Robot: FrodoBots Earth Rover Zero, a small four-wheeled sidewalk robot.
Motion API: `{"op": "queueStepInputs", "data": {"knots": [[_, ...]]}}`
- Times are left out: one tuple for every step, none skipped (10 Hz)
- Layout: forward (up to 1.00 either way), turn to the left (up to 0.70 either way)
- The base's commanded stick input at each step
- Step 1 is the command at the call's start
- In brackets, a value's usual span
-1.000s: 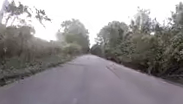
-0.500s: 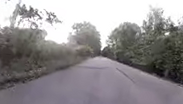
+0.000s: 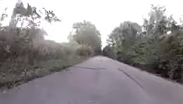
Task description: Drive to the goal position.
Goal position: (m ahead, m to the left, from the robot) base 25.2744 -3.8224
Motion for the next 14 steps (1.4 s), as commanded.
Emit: {"op": "queueStepInputs", "data": {"knots": [[0.70,-0.33],[0.70,-0.33],[0.70,-0.33],[0.70,-0.18],[0.70,0.01],[0.70,0.01],[0.70,0.01],[0.70,0.01],[0.70,0.01],[0.70,0.01],[0.70,0.01],[0.70,0.01],[0.70,0.01],[0.70,0.01]]}}
